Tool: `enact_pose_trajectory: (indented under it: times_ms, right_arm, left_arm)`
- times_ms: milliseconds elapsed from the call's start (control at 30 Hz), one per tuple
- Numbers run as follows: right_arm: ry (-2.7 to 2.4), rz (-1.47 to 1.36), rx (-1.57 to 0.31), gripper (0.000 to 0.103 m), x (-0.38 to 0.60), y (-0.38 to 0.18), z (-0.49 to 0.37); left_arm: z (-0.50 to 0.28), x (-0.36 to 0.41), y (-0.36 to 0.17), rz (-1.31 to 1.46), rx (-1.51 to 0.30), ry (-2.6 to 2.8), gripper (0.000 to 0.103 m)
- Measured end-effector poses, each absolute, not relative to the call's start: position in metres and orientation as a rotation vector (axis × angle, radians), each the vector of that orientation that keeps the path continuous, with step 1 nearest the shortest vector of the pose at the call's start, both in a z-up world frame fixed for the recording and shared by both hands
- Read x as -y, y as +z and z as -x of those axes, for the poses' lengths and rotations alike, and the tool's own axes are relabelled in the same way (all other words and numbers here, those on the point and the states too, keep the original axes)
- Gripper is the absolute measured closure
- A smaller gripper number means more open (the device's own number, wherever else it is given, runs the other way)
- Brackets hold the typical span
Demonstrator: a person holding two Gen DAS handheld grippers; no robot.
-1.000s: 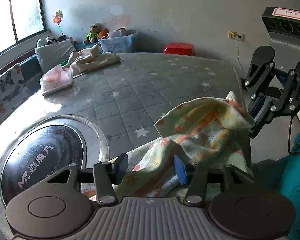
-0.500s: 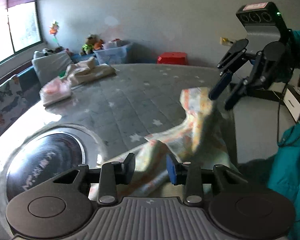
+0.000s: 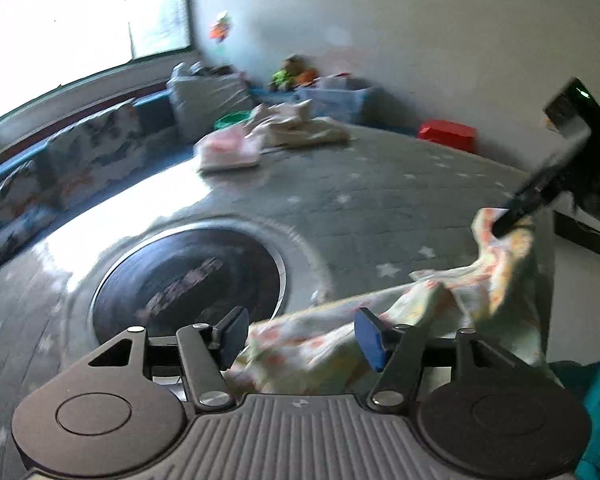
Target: Fold clothes
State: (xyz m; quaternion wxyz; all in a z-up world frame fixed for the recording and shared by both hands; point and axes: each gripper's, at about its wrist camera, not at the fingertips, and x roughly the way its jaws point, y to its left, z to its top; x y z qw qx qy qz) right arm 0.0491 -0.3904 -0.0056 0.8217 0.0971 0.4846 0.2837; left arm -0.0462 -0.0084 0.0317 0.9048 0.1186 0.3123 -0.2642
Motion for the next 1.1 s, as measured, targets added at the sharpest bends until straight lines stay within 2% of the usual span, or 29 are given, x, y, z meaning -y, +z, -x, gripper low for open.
enact_pose_trajectory:
  times_ms: [33, 67, 100, 167, 233, 267, 300, 400, 733, 1000, 1033, 1067, 1100]
  right_arm:
    - [0.618, -0.197, -1.033, 0.070, 0.388, -0.006, -0.048]
    - [0.631, -0.186, -1.034, 0.078, 0.386, -0.006, -0.047]
    - [0.643, -0.170, -1.027, 0.082, 0.383, -0.003, -0.046]
    - [0.660, -0.131, -1.007, 0.089, 0.378, 0.003, -0.043]
    - [0.672, -0.092, -0.989, 0.094, 0.373, 0.009, -0.041]
    - [0.675, -0.072, -0.978, 0.095, 0.370, 0.013, -0.040]
    - [0.679, -0.052, -0.966, 0.096, 0.368, 0.016, -0.039]
    - [0.693, 0.019, -0.914, 0.097, 0.358, 0.029, -0.038]
    - [0.734, 0.237, -0.685, 0.099, 0.315, 0.082, -0.072]
    - [0.650, 0.354, -0.436, 0.099, 0.256, 0.101, -0.153]
    - [0.624, 0.348, -0.428, 0.098, 0.249, 0.096, -0.167]
    - [0.597, 0.341, -0.421, 0.092, 0.242, 0.092, -0.181]
    - [0.560, 0.322, -0.428, 0.089, 0.236, 0.084, -0.194]
  left_arm:
    - [0.046, 0.005, 0.031, -0.233, -0.663, -0.526, 0.041]
    - [0.046, 0.002, 0.030, -0.219, -0.677, -0.520, 0.041]
    - [0.046, 0.000, 0.028, -0.206, -0.690, -0.518, 0.041]
    - [0.046, -0.001, 0.026, -0.200, -0.708, -0.522, 0.048]
    - [0.048, 0.002, 0.024, -0.207, -0.711, -0.527, 0.074]
    - [0.049, 0.003, 0.024, -0.217, -0.706, -0.524, 0.079]
    - [0.051, 0.005, 0.024, -0.230, -0.696, -0.517, 0.090]
    - [0.055, 0.007, 0.031, -0.254, -0.644, -0.500, 0.095]
    - [0.033, -0.020, 0.068, -0.239, -0.504, -0.345, 0.097]
    - [-0.043, -0.071, 0.091, -0.184, -0.443, -0.087, 0.096]
    - [-0.056, -0.078, 0.090, -0.171, -0.447, -0.049, 0.096]
    - [-0.069, -0.083, 0.085, -0.149, -0.465, -0.008, 0.094]
    - [-0.083, -0.087, 0.077, -0.141, -0.484, 0.037, 0.088]
